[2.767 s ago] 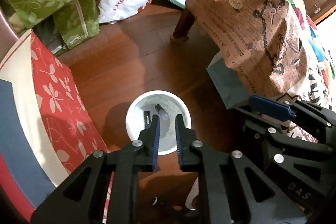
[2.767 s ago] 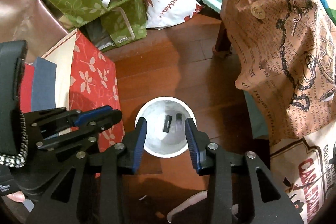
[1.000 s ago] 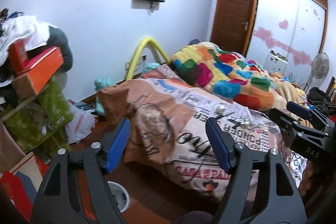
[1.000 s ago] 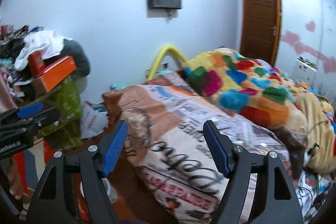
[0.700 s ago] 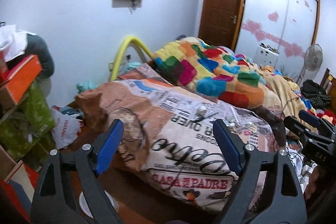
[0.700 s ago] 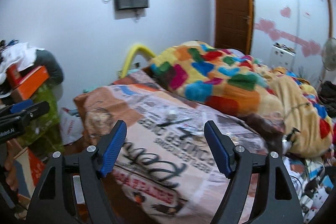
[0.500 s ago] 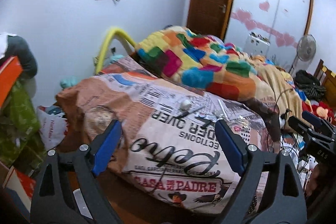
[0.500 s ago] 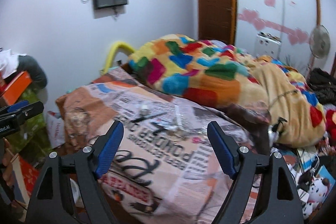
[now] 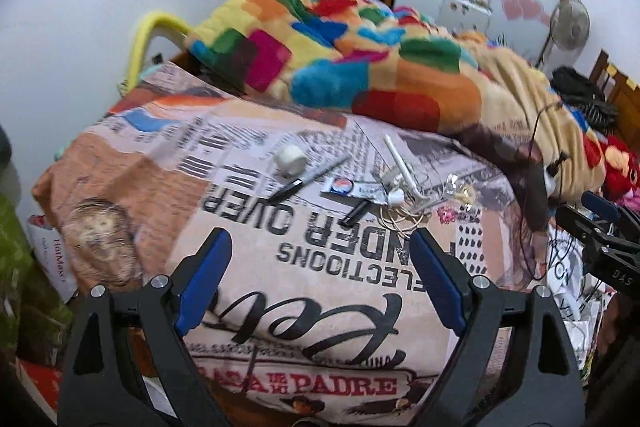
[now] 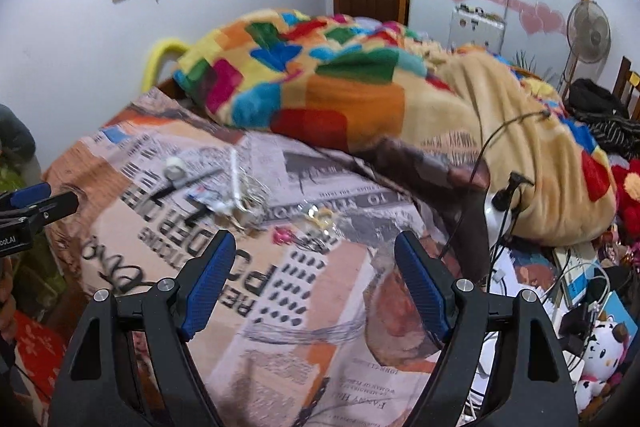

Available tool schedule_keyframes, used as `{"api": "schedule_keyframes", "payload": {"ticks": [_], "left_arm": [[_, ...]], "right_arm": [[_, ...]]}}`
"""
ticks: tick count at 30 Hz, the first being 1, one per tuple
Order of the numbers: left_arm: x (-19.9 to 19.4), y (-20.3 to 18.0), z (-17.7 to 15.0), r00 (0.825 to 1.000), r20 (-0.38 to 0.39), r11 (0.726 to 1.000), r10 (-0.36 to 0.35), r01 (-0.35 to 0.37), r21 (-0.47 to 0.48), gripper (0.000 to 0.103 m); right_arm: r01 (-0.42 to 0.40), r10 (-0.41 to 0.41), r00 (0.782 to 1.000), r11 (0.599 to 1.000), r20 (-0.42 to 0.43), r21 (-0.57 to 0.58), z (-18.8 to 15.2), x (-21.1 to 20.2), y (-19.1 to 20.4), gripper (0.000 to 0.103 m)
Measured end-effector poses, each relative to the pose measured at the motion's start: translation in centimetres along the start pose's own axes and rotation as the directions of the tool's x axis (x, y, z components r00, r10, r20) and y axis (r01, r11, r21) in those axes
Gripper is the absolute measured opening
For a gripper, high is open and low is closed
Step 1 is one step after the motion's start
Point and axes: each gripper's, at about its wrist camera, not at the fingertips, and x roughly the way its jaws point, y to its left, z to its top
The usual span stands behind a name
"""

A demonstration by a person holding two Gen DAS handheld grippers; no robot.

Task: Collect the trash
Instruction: 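Move both open tools back over the items on the bed, then grasp the white tape roll with the left tool while the right tool grasps the plastic bag with yellow tape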

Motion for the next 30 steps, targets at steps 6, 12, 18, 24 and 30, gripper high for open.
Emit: {"api": "schedule_keyframes", "payload": {"ticks": [6,12,18,24,30], "left_arm": [[5.2,-1.5,0.0,0.998,-0.051,0.998,-0.047,0.05,0.044,0.09],[9.7,-2.7,-0.1,0.989,-0.111,0.991,-0.099,0.108,0.078,0.09],[13.7,-2.9,0.3,0.975,-0.169,0.982,-0.144,0.162,0.097,0.075],[14.0,-2.9,1.3,0.973,-0.133,0.975,-0.19,0.203,0.092,0.072],[14.7,-1.3,1.4,0.979,-0.135,0.98,-0.155,0.169,0.102,0.044]], "right_arm": [[-0.015,0.017,0.995,1.0,-0.094,0.024,-0.5,5.3,-1.1,0.079],[-0.049,0.054,0.988,0.998,-0.147,0.04,-0.7,9.2,-1.5,0.079],[-0.104,0.112,0.982,0.993,-0.152,0.058,-0.4,11.0,-1.9,0.079],[-0.085,0.09,0.985,0.995,-0.15,0.044,0.4,13.0,-2.1,0.079],[-0.094,0.098,0.983,0.995,-0.155,0.037,0.8,14.3,-2.0,0.071]]}}
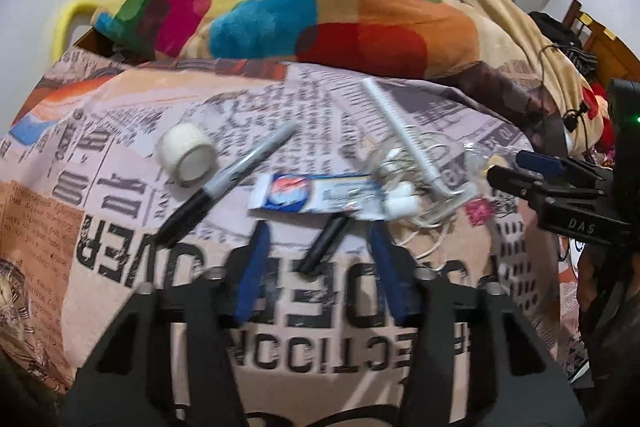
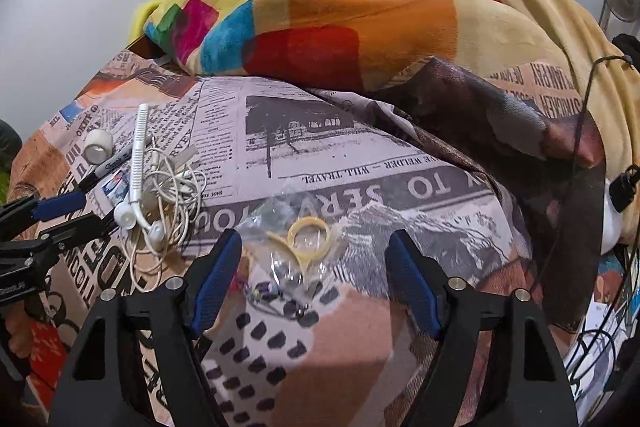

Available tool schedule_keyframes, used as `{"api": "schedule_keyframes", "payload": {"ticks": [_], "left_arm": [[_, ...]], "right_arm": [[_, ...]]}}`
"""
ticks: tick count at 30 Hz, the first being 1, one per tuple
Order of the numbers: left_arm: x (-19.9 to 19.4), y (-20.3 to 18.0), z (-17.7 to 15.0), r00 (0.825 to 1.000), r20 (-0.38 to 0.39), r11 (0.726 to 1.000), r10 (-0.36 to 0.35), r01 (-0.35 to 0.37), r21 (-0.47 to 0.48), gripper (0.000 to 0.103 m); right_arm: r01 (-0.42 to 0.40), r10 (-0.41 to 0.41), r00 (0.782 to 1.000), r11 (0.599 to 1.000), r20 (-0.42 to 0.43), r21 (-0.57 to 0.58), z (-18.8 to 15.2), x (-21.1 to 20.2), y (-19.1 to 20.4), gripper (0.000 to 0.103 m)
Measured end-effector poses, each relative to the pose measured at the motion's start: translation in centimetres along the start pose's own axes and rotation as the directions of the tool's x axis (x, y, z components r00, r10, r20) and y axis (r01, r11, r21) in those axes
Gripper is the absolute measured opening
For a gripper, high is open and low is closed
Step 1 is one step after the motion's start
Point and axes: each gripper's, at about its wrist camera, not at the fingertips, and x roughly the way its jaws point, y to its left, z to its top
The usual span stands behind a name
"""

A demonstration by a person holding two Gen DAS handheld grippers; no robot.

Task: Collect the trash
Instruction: 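Grasp the white tape roll with the left tool while the right tool grasps the plastic bag with yellow tape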

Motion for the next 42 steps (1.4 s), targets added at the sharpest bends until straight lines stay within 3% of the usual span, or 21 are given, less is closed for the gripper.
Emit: {"api": "schedule_keyframes", "payload": {"ticks": [6,9,14,20,24,26,28,35,42], "left_arm": [[-2.2,5.4,1.1,0.994,0.073,0.986,0.087,-0.076,-0.148,0.044],[-1.8,7.2,2.3,0.994,0.064,0.98,0.084,-0.071,-0.186,0.044],[0.0,7.2,3.9,0.995,0.061,0.986,0.079,-0.069,-0.151,0.044],[3.2,7.0,4.8,0.991,0.023,0.991,0.133,-0.132,-0.03,0.05],[4.1,6.8,5.2,0.993,0.014,0.993,0.119,-0.119,-0.011,0.05],[4.4,6.5,5.3,0.99,0.022,0.991,0.136,-0.136,-0.003,0.048],[4.6,6.4,5.1,0.988,0.026,0.988,0.152,-0.152,-0.009,0.04],[2.4,7.1,4.6,0.985,0.079,0.987,0.156,-0.152,-0.056,0.039],[-3.2,7.9,4.5,0.978,0.148,0.986,0.149,-0.136,-0.094,0.039]], "right_arm": [[0.023,-0.023,1.0,0.999,0.014,-0.033,0.0,0.6,0.6,0.07],[0.036,-0.035,0.999,0.999,0.028,-0.031,-0.1,0.6,0.8,0.069],[0.044,-0.042,0.998,0.998,0.041,-0.051,-0.1,0.7,1.3,0.056],[0.084,-0.078,0.995,0.991,0.064,-0.105,-0.5,0.8,1.8,0.046],[0.072,-0.066,0.995,0.993,0.072,-0.09,-0.5,0.6,1.1,0.031],[0.066,-0.06,0.995,0.995,0.075,-0.08,-0.5,0.6,1.0,0.03],[0.06,-0.055,0.995,0.996,0.078,-0.067,-0.4,0.6,0.9,0.03],[0.057,-0.056,0.996,0.998,0.066,-0.014,-0.2,0.2,0.7,0.029],[0.047,-0.052,0.993,0.998,0.102,0.046,0.8,-2.6,0.5,0.029]]}}
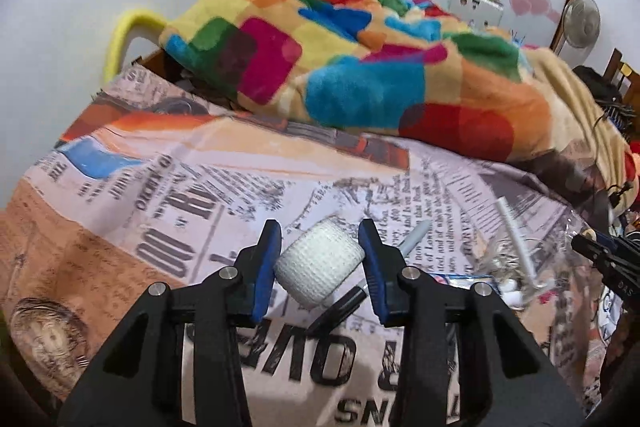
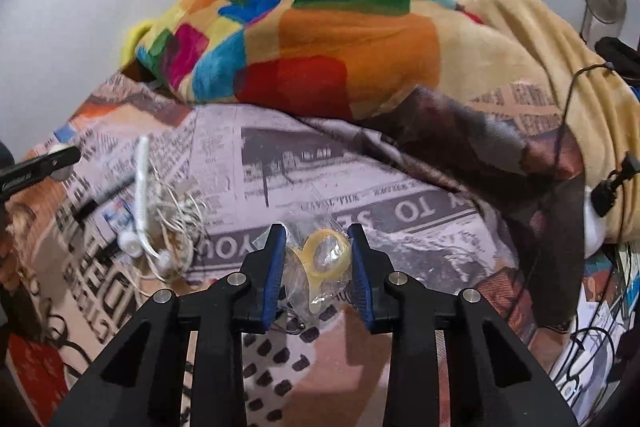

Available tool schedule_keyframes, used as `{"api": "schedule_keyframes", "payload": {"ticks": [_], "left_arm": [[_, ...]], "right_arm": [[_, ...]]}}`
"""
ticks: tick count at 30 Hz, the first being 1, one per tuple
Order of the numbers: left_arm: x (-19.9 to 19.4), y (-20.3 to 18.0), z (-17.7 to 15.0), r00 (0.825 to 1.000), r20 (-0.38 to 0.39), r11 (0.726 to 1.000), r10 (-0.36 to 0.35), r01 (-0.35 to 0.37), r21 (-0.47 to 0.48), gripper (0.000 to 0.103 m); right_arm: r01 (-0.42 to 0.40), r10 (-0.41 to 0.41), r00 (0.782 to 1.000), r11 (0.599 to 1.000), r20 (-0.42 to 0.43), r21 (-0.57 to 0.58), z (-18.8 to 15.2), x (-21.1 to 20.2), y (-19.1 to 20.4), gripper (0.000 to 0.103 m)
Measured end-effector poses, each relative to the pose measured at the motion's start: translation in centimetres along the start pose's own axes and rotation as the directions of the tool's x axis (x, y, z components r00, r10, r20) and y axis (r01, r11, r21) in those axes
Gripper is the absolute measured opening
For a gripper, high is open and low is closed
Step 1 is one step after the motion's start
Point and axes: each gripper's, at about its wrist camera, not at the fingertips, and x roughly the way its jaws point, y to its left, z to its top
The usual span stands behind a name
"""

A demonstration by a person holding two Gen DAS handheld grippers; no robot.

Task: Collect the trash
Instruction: 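Grasp the white tape roll with the left tool while the right tool grasps the plastic bag with yellow tape, then carry the tape roll and plastic bag with both tools over the white bin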

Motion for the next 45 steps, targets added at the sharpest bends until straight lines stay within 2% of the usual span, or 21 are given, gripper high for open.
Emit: {"api": "schedule_keyframes", "payload": {"ticks": [10,19,27,36,45], "left_arm": [[-10.0,-0.3,0.3,0.996,0.085,1.0,-0.011,0.011,0.0,0.039],[-19.3,0.5,-1.5,0.988,0.138,0.998,0.064,-0.064,-0.009,0.039],[-26.6,3.2,-5.1,0.978,0.171,0.992,0.122,-0.116,-0.047,0.039],[-34.2,7.3,-9.5,0.95,0.221,0.974,0.22,-0.204,-0.095,0.039],[-39.7,11.9,-14.4,0.929,0.231,0.951,0.29,-0.251,-0.181,0.039]], "right_arm": [[-0.029,0.031,0.995,0.999,0.093,-0.022,2.3,-7.3,3.6,0.029],[-0.105,0.113,0.979,0.993,0.168,-0.055,2.5,-14.4,8.2,0.029],[-0.186,0.203,0.961,0.977,0.19,-0.104,0.8,-18.8,13.2,0.029],[-0.248,0.284,0.939,0.95,0.192,-0.192,-0.9,-21.9,19.3,0.029],[-0.321,0.375,0.913,0.903,0.161,-0.286,-3.3,-23.4,26.2,0.029]]}}
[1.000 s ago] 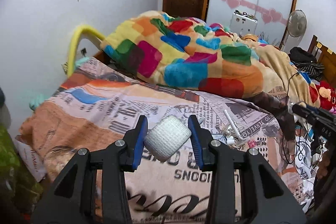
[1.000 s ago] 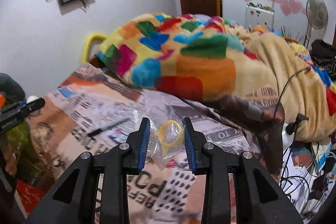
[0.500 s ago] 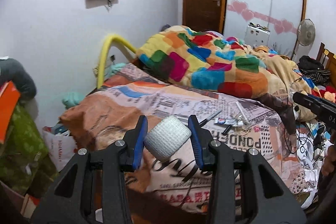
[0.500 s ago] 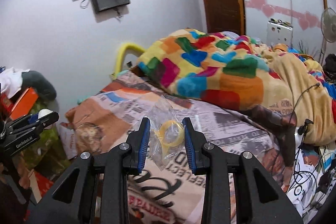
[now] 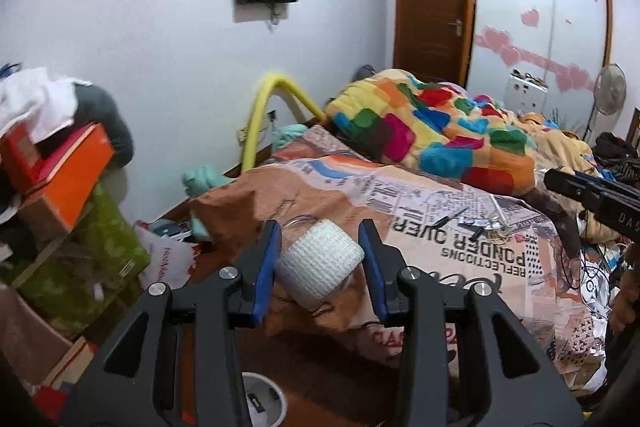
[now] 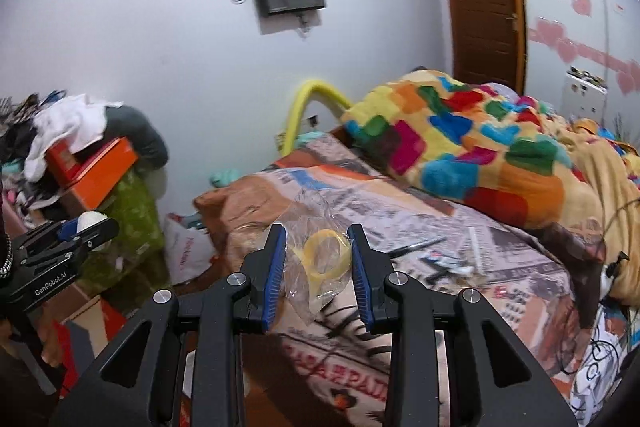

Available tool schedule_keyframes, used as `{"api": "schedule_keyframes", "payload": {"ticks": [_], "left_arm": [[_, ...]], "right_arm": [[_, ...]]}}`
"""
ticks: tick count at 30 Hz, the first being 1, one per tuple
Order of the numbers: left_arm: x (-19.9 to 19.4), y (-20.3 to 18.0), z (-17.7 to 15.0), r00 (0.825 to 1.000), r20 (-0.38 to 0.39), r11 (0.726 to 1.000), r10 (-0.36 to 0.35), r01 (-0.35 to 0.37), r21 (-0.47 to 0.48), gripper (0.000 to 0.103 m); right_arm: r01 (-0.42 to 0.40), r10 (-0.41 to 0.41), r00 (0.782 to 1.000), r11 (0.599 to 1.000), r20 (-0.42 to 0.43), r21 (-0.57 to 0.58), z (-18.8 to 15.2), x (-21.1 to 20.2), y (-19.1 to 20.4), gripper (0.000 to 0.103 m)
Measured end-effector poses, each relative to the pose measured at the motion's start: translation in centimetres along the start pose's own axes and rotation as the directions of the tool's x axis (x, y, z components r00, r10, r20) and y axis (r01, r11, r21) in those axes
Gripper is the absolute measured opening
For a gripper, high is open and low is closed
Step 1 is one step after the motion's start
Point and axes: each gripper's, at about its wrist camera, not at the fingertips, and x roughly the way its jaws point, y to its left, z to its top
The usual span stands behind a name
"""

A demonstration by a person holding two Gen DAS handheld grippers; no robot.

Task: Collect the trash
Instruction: 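Carry the tape roll and plastic bag with both tools over the white bin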

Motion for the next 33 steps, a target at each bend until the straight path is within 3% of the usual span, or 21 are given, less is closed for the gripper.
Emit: {"api": "schedule_keyframes", "payload": {"ticks": [11,18,25,33], "left_arm": [[-3.3,7.5,-4.6,0.996,-0.014,0.992,0.089,-0.09,-0.093,0.039],[-2.8,12.3,-9.2,0.987,-0.093,0.976,0.128,-0.142,-0.166,0.039],[-0.8,15.5,-13.4,0.968,-0.185,0.956,0.171,-0.209,-0.206,0.039],[1.9,18.1,-17.5,0.943,-0.284,0.939,0.175,-0.246,-0.239,0.039]], "right_arm": [[-0.133,0.127,0.99,0.986,-0.062,-0.097,-1.7,2.0,8.8,0.029],[-0.207,0.183,0.971,0.965,-0.152,-0.161,-3.9,4.6,13.8,0.029],[-0.273,0.217,0.941,0.94,-0.261,-0.203,-6.6,7.9,18.0,0.029],[-0.348,0.24,0.885,0.911,-0.4,-0.223,-9.9,12.3,21.7,0.029]]}}
